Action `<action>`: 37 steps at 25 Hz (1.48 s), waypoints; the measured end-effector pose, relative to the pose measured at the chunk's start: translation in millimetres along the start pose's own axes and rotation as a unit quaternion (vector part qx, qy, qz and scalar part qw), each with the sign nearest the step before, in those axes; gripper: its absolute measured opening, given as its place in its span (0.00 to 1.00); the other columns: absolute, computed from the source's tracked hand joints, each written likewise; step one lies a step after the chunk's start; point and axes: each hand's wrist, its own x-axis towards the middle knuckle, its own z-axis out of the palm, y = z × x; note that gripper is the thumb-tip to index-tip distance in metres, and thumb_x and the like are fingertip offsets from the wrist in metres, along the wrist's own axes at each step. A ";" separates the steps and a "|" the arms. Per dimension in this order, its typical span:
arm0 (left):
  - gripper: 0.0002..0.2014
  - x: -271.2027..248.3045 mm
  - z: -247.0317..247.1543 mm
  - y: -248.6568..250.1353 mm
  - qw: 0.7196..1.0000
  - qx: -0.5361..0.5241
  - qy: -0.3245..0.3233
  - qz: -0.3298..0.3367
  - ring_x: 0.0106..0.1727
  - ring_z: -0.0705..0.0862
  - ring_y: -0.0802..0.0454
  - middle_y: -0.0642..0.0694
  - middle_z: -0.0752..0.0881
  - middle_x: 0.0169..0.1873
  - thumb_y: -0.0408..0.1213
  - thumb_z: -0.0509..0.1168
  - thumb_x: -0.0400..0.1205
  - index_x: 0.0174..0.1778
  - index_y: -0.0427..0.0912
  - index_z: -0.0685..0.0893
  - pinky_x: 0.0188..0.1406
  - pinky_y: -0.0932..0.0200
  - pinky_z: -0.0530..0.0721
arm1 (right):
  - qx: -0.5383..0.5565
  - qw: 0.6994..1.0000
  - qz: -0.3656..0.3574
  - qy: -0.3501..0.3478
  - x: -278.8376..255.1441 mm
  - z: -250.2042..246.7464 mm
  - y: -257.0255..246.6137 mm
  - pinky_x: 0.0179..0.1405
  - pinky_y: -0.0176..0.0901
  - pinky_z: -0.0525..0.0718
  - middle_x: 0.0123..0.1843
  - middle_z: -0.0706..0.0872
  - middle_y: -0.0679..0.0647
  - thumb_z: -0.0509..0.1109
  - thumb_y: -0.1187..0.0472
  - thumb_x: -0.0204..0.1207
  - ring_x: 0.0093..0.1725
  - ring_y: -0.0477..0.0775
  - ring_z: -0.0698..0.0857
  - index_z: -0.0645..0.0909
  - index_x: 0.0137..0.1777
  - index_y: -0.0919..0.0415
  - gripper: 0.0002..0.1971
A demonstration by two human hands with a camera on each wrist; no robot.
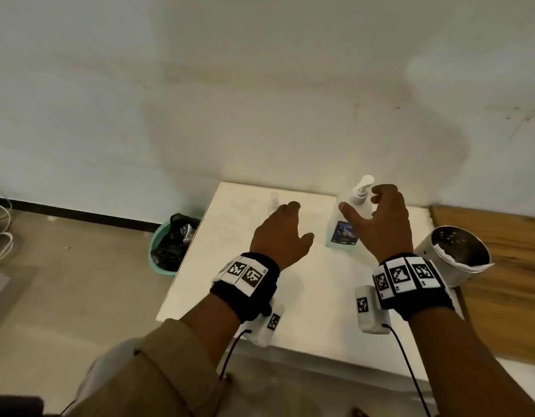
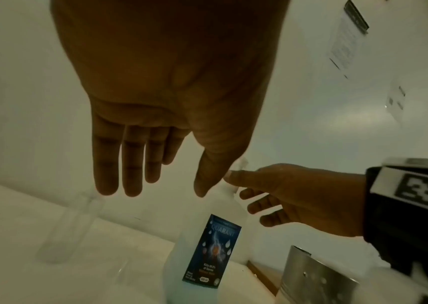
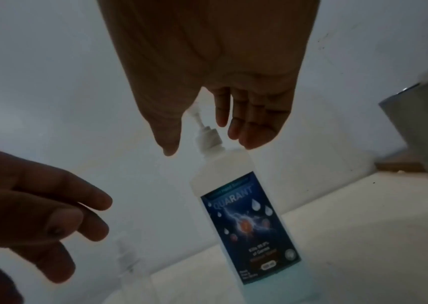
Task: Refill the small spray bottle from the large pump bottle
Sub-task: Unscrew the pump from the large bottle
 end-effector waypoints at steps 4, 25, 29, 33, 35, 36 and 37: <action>0.30 -2.2 3.5 2.2 1.000 -0.001 -0.015 0.010 0.68 0.78 0.47 0.49 0.78 0.68 0.49 0.66 0.81 0.78 0.46 0.66 0.63 0.48 0.79 | 0.044 0.999 -0.027 -0.001 11.1 11.4 3.2 0.59 0.63 0.83 0.61 0.83 0.55 0.77 0.45 0.72 0.58 0.62 0.82 0.76 0.66 0.55 0.27; 0.29 -2.0 18.5 31.1 0.996 -0.050 -0.064 0.045 0.59 0.83 0.45 0.47 0.82 0.57 0.52 0.76 0.70 0.63 0.46 0.75 0.52 0.49 0.83 | 0.024 0.990 -0.081 -0.115 -39.1 -11.3 -20.1 0.31 0.32 0.70 0.30 0.84 0.44 0.81 0.50 0.67 0.32 0.44 0.82 0.76 0.32 0.46 0.15; 0.25 1.1 22.2 24.9 0.996 -0.044 -0.059 0.057 0.53 0.83 0.46 0.48 0.83 0.51 0.50 0.77 0.68 0.57 0.46 0.77 0.47 0.50 0.83 | 0.031 0.990 -0.083 -0.106 -39.1 -9.4 -17.6 0.32 0.34 0.75 0.37 0.87 0.45 0.82 0.46 0.66 0.36 0.45 0.85 0.81 0.39 0.51 0.14; 0.25 1.5 26.3 21.0 0.995 -0.050 -0.051 0.073 0.50 0.83 0.48 0.50 0.84 0.50 0.49 0.79 0.66 0.55 0.46 0.79 0.50 0.49 0.84 | -0.016 0.995 -0.063 -0.079 -43.1 -5.7 -22.1 0.32 0.40 0.76 0.38 0.85 0.44 0.80 0.42 0.65 0.37 0.47 0.84 0.80 0.43 0.53 0.18; 0.24 3.5 28.4 17.6 0.995 -0.052 -0.043 0.079 0.48 0.84 0.50 0.52 0.85 0.48 0.50 0.79 0.66 0.54 0.48 0.80 0.49 0.49 0.85 | -0.019 0.994 -0.072 -0.081 -41.8 -5.3 -22.8 0.31 0.39 0.74 0.35 0.83 0.44 0.80 0.43 0.65 0.35 0.47 0.82 0.78 0.39 0.53 0.18; 0.23 4.7 29.4 15.8 0.995 -0.050 -0.039 0.081 0.47 0.84 0.50 0.53 0.85 0.46 0.51 0.78 0.65 0.52 0.49 0.80 0.48 0.50 0.85 | -0.011 0.993 -0.080 -0.084 -40.3 -5.3 -21.8 0.31 0.38 0.72 0.33 0.82 0.45 0.81 0.44 0.65 0.33 0.47 0.81 0.77 0.38 0.54 0.18; 0.22 6.1 29.9 14.4 0.995 -0.045 -0.035 0.082 0.45 0.85 0.51 0.53 0.85 0.44 0.52 0.78 0.65 0.50 0.50 0.80 0.47 0.50 0.86 | -0.004 0.992 -0.088 -0.087 -38.2 -5.2 -21.0 0.30 0.36 0.70 0.32 0.81 0.45 0.82 0.46 0.65 0.32 0.47 0.80 0.77 0.37 0.54 0.18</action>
